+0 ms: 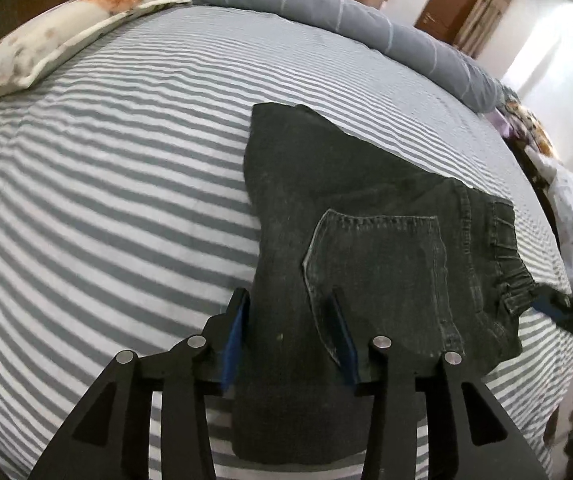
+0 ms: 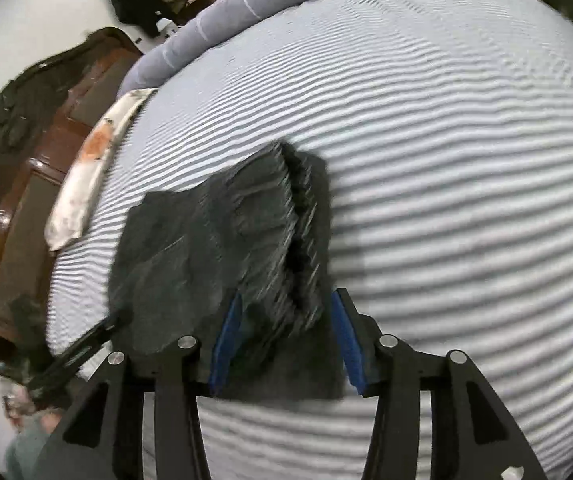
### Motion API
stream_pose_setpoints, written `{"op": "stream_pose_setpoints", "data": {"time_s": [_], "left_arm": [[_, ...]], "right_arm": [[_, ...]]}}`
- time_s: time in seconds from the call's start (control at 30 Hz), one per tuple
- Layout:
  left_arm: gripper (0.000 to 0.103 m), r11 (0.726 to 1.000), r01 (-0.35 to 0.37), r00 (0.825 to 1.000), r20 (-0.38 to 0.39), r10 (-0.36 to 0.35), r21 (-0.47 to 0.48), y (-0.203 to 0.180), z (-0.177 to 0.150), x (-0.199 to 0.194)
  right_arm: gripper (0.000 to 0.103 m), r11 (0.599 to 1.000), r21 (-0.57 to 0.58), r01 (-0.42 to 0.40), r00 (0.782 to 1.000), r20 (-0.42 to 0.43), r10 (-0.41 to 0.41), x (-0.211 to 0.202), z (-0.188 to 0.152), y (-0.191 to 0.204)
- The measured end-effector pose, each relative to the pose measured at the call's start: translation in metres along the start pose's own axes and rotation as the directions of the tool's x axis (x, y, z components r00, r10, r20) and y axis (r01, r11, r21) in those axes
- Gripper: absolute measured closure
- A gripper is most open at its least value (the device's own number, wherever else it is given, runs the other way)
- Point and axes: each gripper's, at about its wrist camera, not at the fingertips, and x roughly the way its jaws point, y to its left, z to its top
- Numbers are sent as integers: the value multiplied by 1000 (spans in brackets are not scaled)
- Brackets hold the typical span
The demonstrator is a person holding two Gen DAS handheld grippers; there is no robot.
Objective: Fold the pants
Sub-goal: 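Lower the folded jeans onto the bed and open the right tool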
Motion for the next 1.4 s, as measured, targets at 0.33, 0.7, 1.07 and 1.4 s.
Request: {"op": "stream_pose_setpoints", "data": {"time_s": [0.33, 0.7, 1.07, 1.4], "left_arm": [[58, 964, -162, 984, 111, 141, 209, -30, -10, -7], [58, 972, -155, 981, 141, 130, 179, -20, -5, -18], [58, 977, -145, 989, 55, 138, 155, -7, -4, -5], [58, 989, -119, 976, 195, 101, 84, -5, 7, -38]], "right_arm": [[53, 990, 143, 13, 1000, -2, -13, 35, 0, -2], [85, 993, 45, 110, 993, 40, -112, 22, 2, 26], [84, 977, 168, 134, 990, 18, -139, 33, -16, -7], [71, 981, 52, 189, 972, 133, -194, -10, -6, 22]]}}
